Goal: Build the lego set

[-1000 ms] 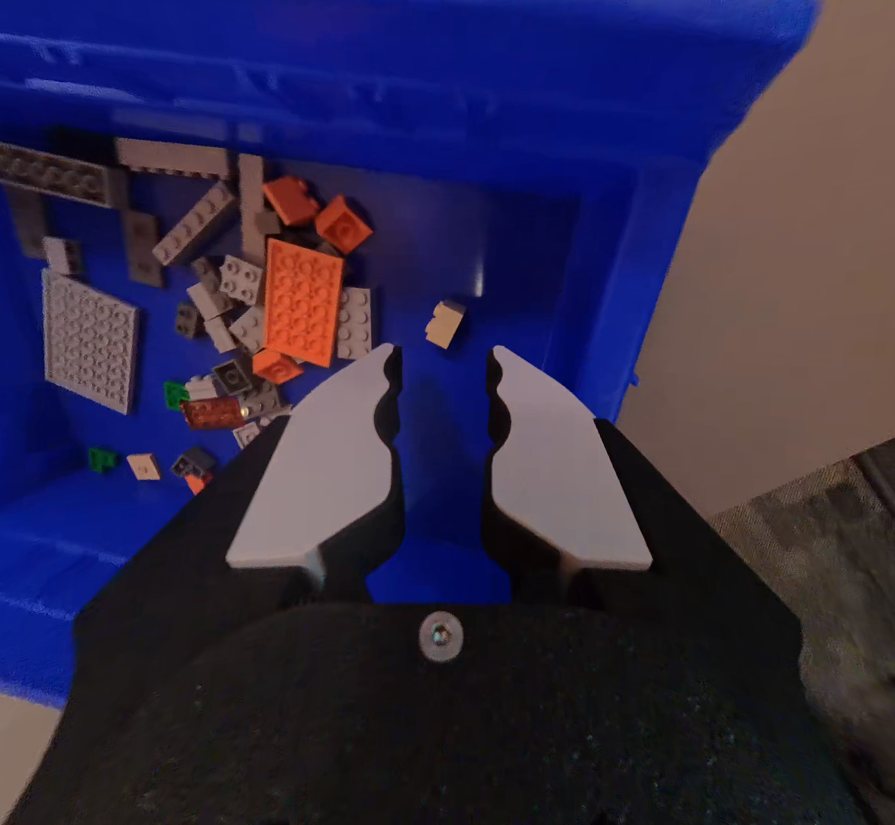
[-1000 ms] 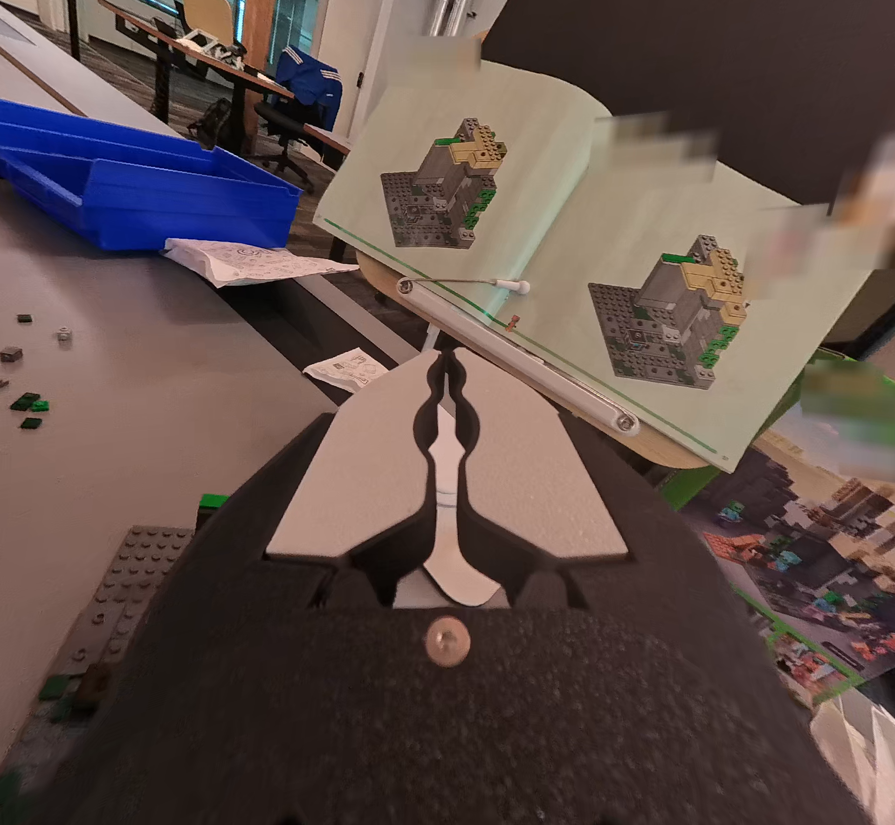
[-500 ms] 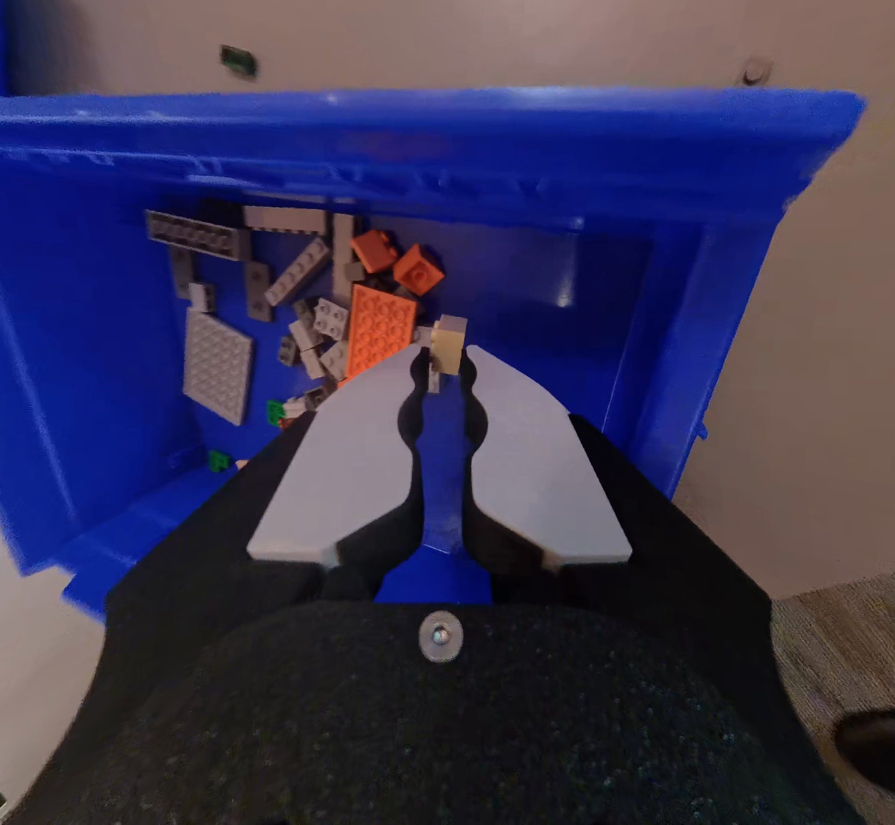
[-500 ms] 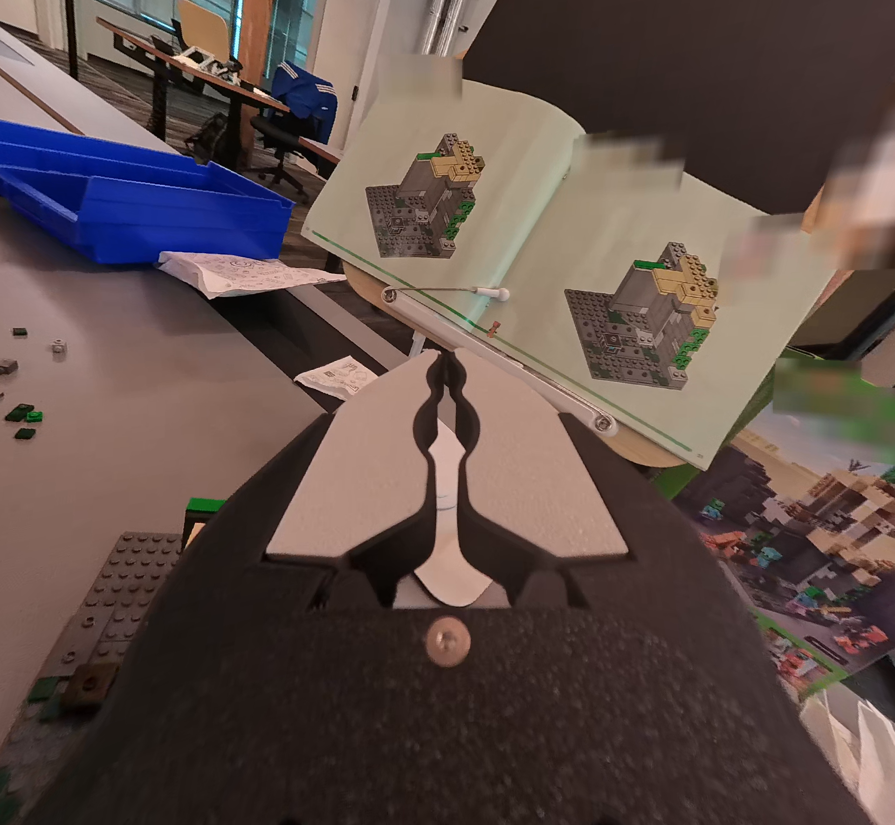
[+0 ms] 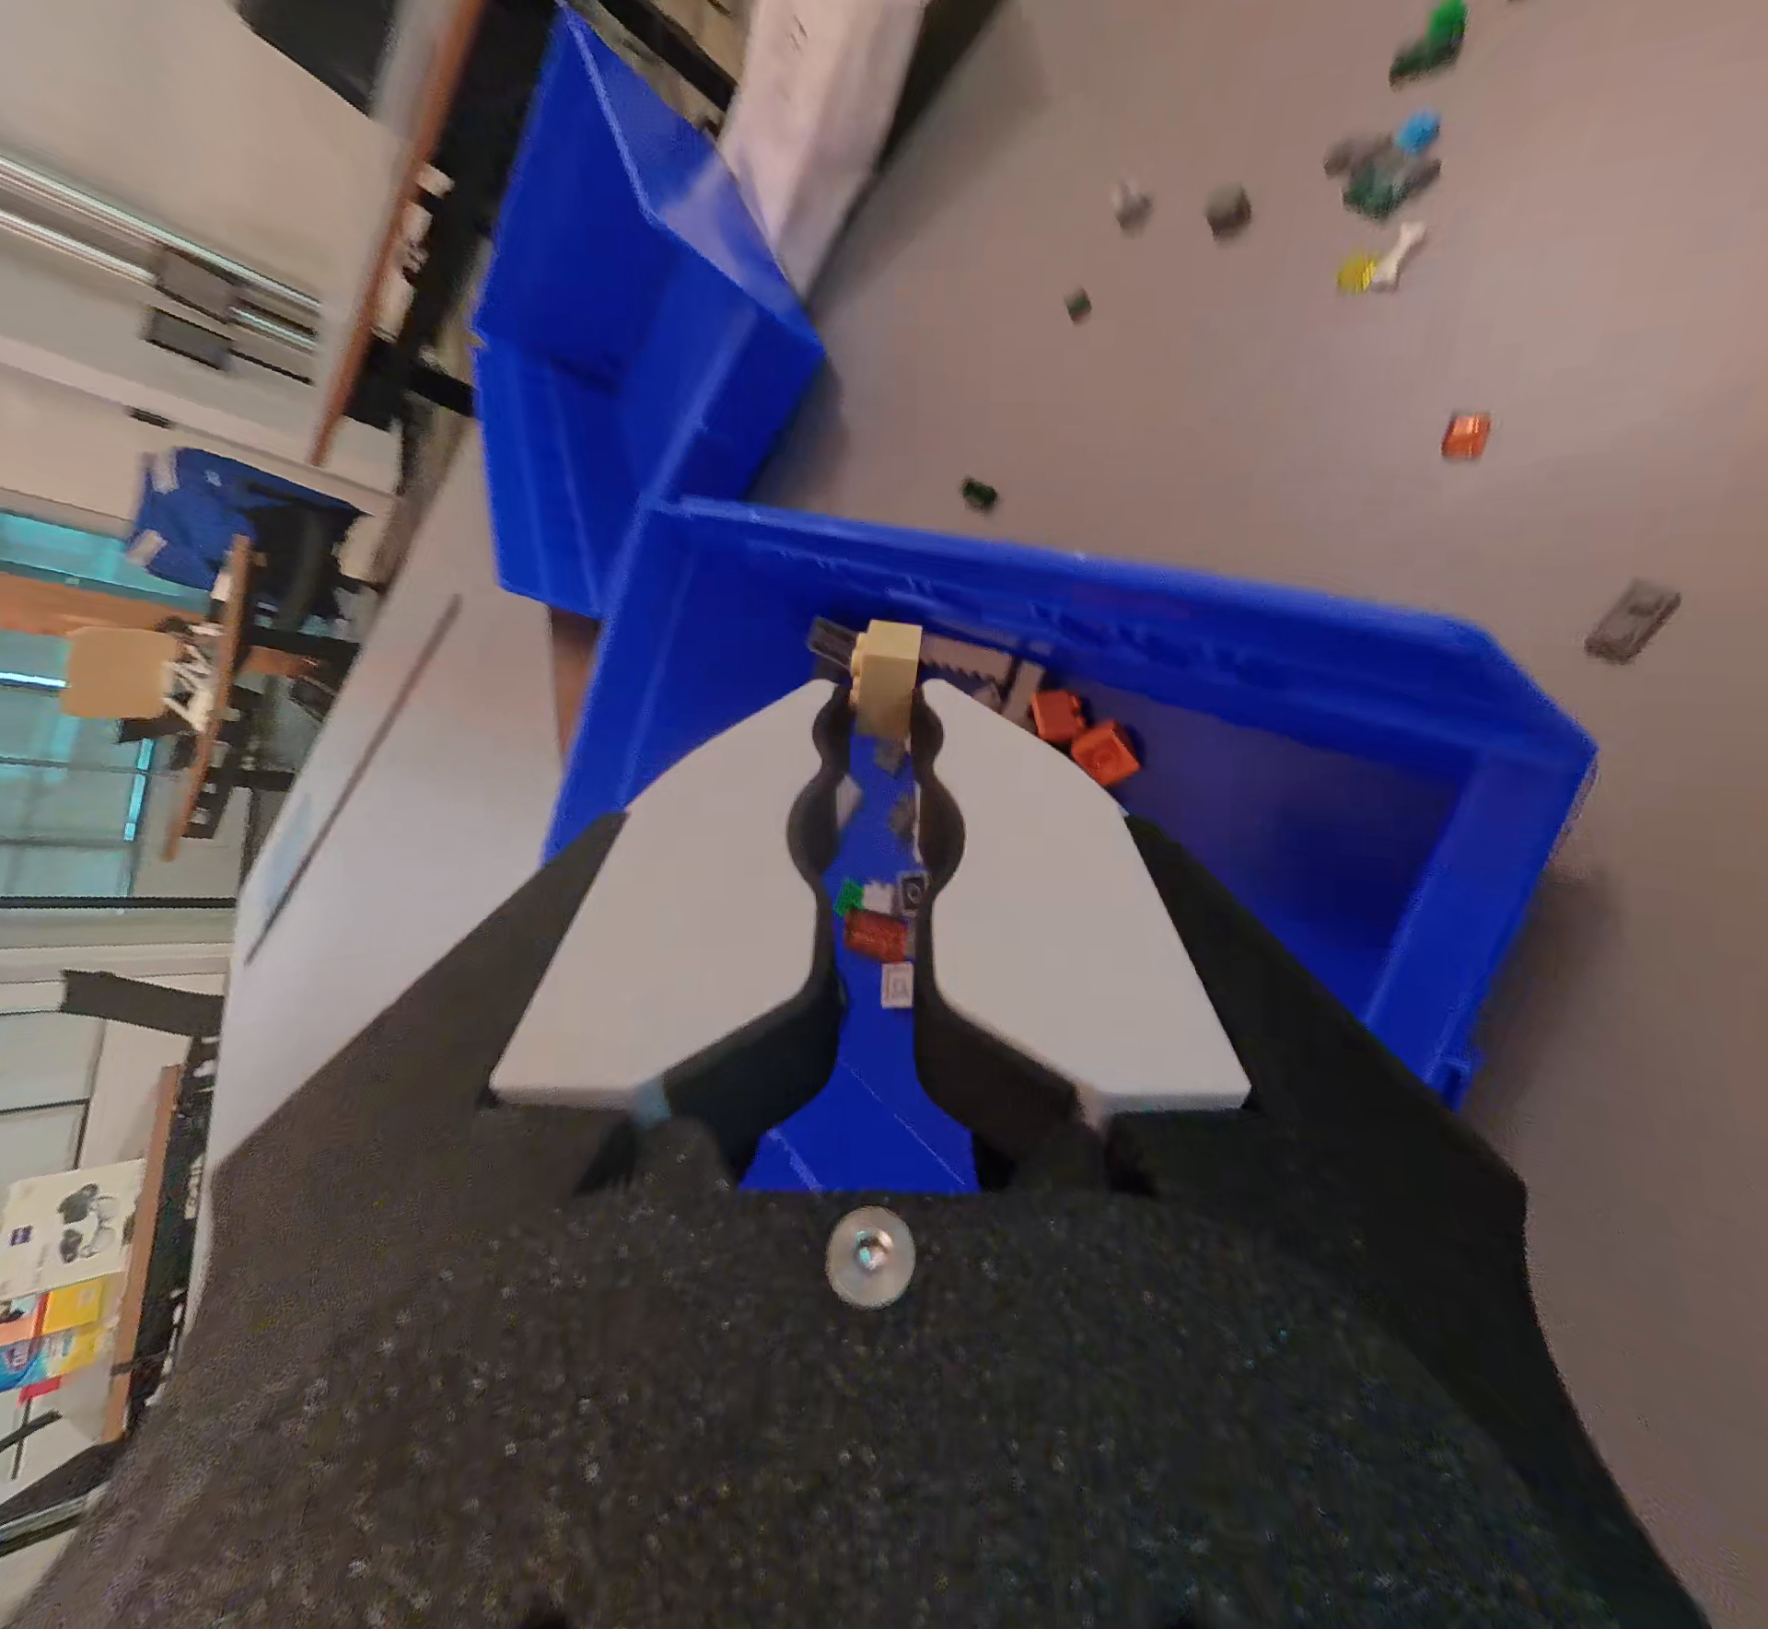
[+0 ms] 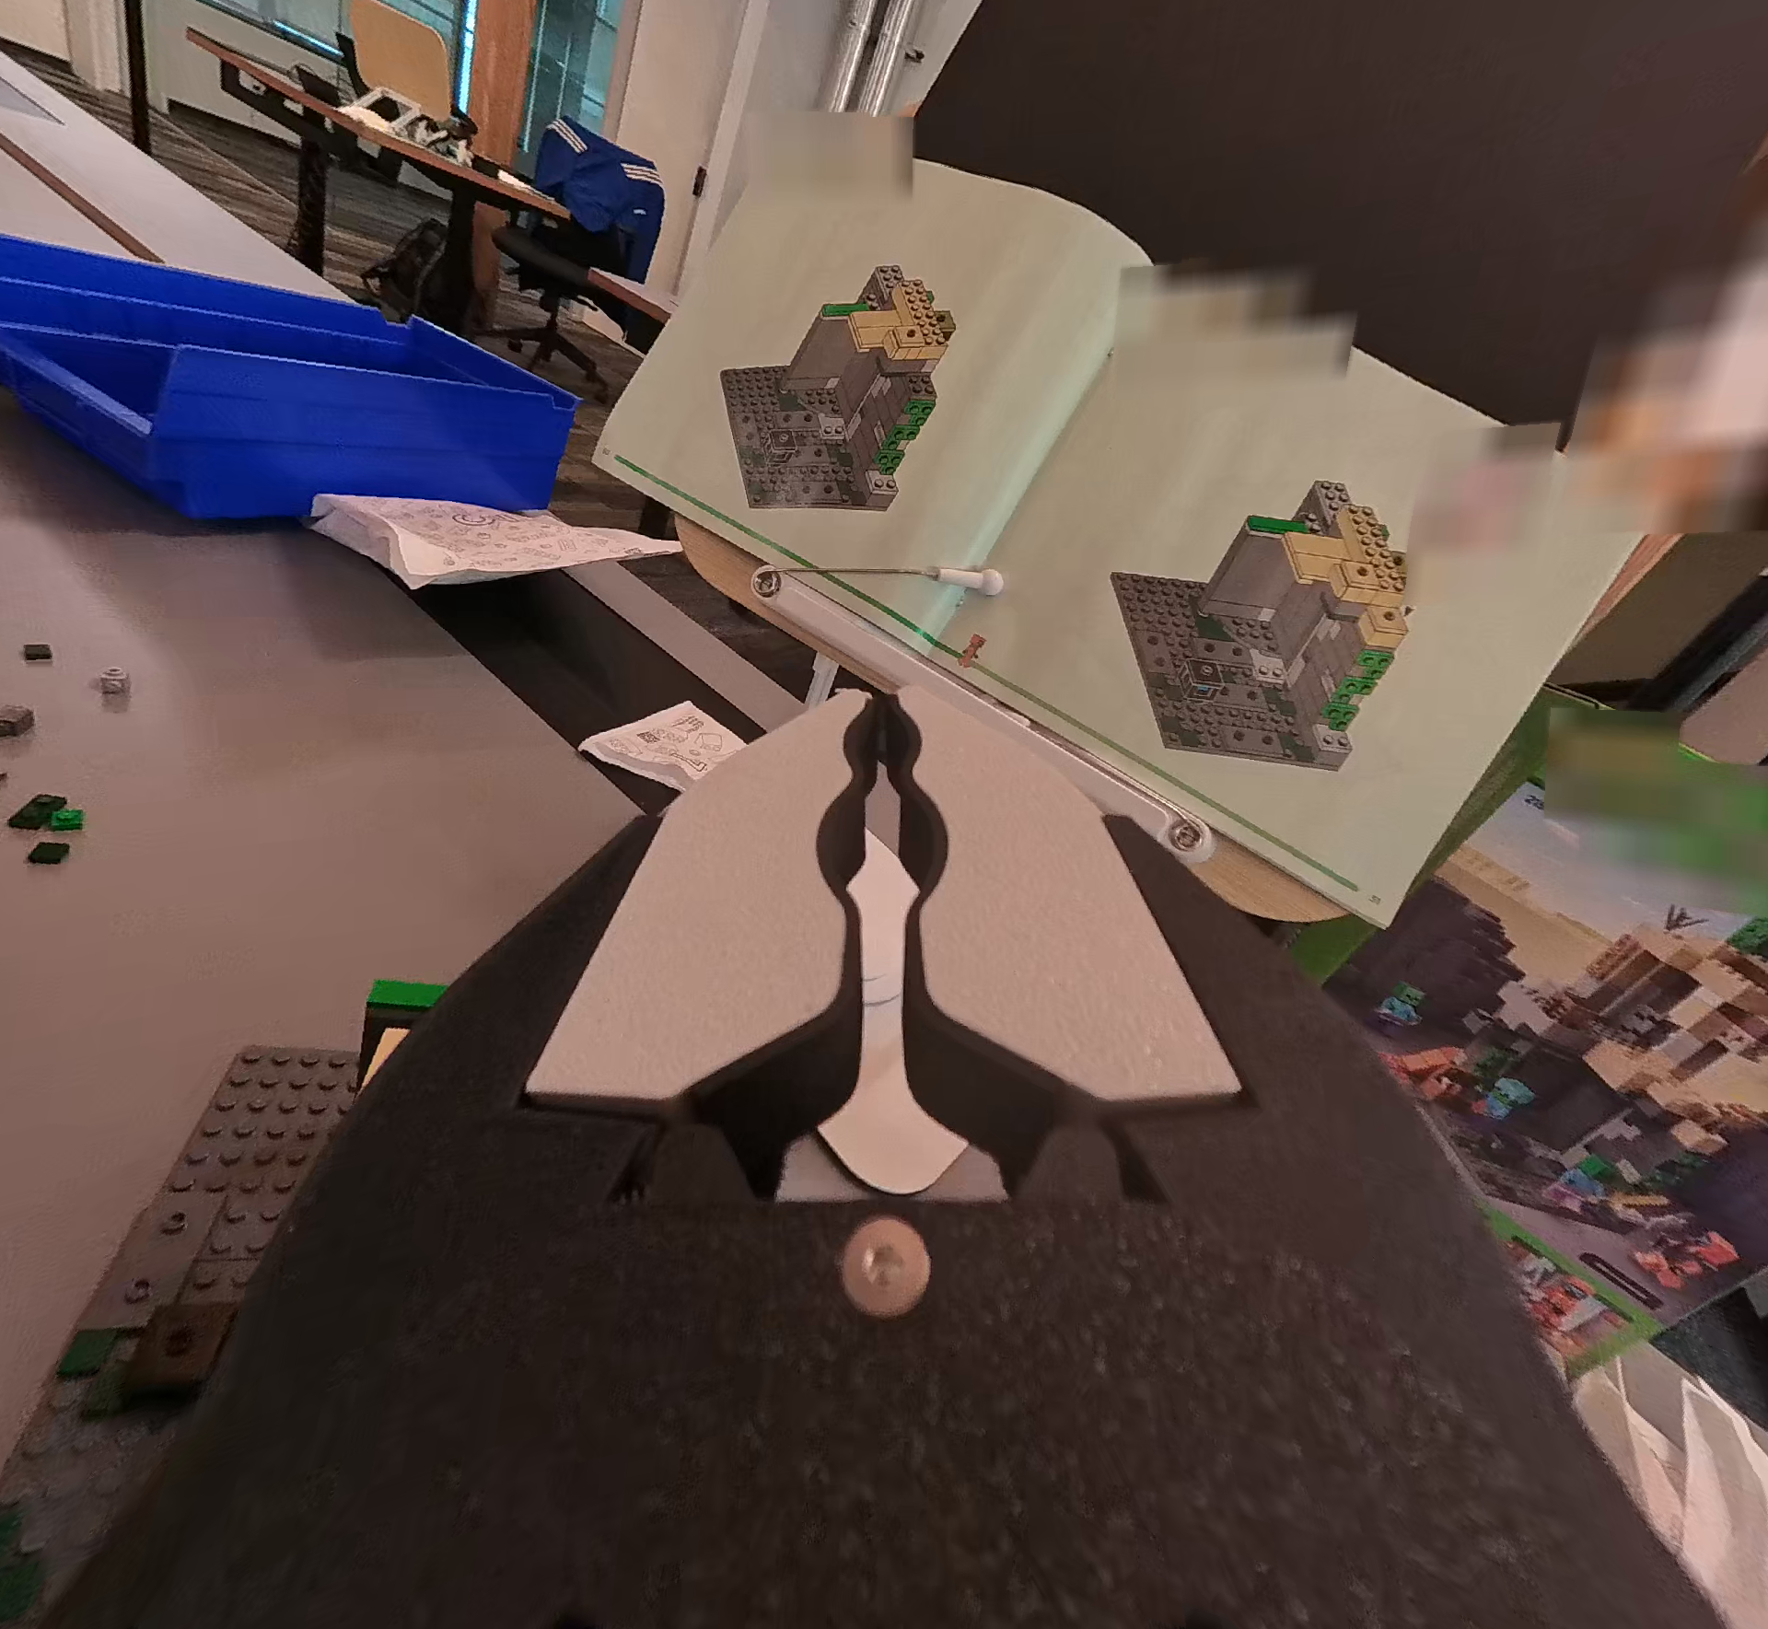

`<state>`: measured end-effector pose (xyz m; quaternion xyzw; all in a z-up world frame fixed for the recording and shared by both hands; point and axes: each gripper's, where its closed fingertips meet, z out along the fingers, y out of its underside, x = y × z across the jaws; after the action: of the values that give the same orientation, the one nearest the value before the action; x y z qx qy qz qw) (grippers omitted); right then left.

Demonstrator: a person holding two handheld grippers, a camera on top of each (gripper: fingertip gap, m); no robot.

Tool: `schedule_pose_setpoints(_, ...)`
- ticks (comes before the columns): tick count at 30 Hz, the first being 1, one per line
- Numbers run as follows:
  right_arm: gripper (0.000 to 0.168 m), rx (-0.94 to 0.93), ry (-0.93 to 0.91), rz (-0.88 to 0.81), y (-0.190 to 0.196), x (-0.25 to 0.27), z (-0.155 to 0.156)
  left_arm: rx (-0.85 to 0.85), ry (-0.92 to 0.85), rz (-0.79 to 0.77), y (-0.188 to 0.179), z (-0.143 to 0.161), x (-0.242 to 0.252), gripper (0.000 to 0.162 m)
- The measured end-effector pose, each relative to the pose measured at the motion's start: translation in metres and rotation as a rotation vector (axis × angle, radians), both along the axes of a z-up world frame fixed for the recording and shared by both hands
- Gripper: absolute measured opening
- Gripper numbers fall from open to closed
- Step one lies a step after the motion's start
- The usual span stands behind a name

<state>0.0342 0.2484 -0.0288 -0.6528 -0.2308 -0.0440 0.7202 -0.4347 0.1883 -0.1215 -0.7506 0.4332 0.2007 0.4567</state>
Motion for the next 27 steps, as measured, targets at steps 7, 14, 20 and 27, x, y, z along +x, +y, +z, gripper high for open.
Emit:
schedule_pose_setpoints(7, 0.0, 0.005, -0.018, 0.008, -0.002, -0.005, 0.001, 0.206, -0.067, -0.161, -0.016, 0.052, 0.067, 0.012)
schedule_pose_setpoints(14, 0.0, 0.011, -0.022, 0.022, -0.005, -0.01, 0.004, 0.03, -0.012, -0.418, -0.036, -0.013, 0.192, 0.012)
schedule_pose_setpoints(20, 0.0, 0.02, -0.047, 0.032, -0.008, -0.014, 0.006, -0.13, 0.077, -0.444, -0.008, -0.083, 0.252, 0.012)
schedule_pose_setpoints(27, 0.0, 0.01, -0.032, 0.04, -0.007, -0.011, 0.005, -0.267, 0.212, -0.407, 0.02, -0.125, 0.272, 0.012)
